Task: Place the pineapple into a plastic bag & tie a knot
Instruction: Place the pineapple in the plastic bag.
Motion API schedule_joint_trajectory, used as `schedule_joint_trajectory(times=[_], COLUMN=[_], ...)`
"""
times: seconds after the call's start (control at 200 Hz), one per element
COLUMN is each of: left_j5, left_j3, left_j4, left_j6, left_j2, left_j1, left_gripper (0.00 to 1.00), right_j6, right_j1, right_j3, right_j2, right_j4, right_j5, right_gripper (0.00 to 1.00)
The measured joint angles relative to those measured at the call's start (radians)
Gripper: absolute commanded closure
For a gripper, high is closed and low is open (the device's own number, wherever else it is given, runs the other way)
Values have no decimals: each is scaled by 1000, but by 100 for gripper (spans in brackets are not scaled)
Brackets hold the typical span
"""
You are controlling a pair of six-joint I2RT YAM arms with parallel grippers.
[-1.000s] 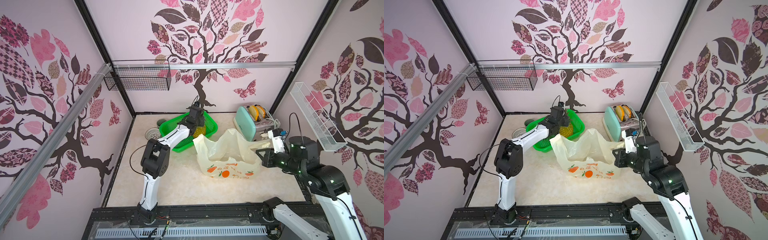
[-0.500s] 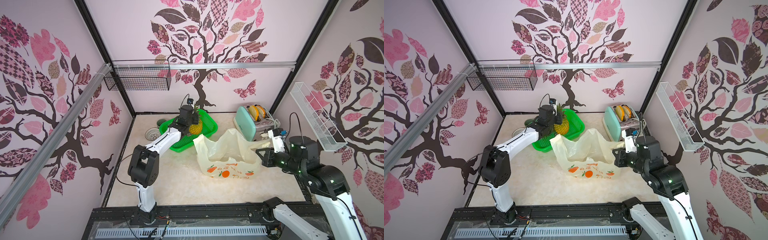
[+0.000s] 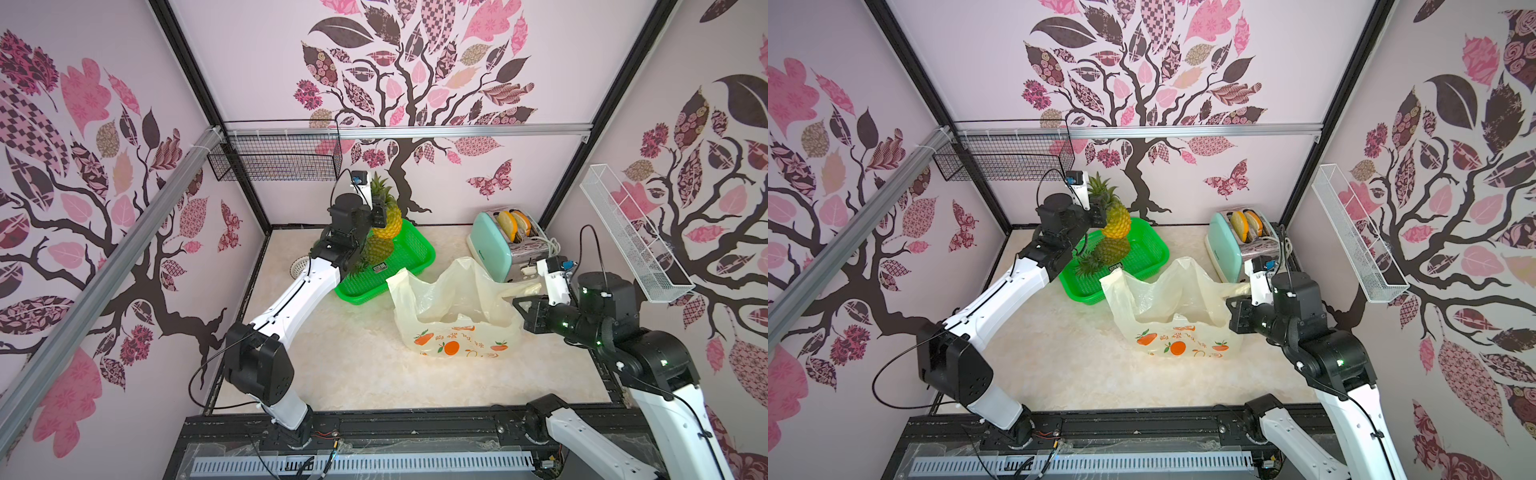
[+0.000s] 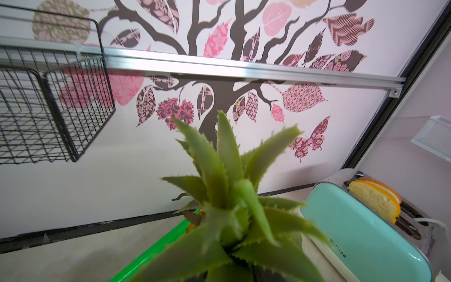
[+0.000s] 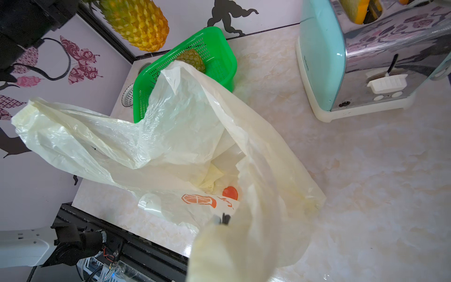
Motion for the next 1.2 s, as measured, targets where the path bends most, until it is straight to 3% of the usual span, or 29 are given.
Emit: schedule_joint_trajectory(times=[0.295,0.61,0.95,1.2], left_j5=[79,288,471,387], left_j3=[0,20,-33,-126], left_j4=[-9,-64,-58,33], left_j6=[-49,-52,76,130], left_j2=[-227,-346,-323,-213], left_j1=[-24,-176,-431,-462], left_gripper=[100,100,100,100], right_j6=[-1,-13,-19,-20], right_j1=[0,0,0,0], right_j3=[0,29,30,30], right_j2=[1,28,26,10], right_j4=[0,0,-1,-1], right_j5=[6,6,6,-5], right_gripper=[100,100,100,100])
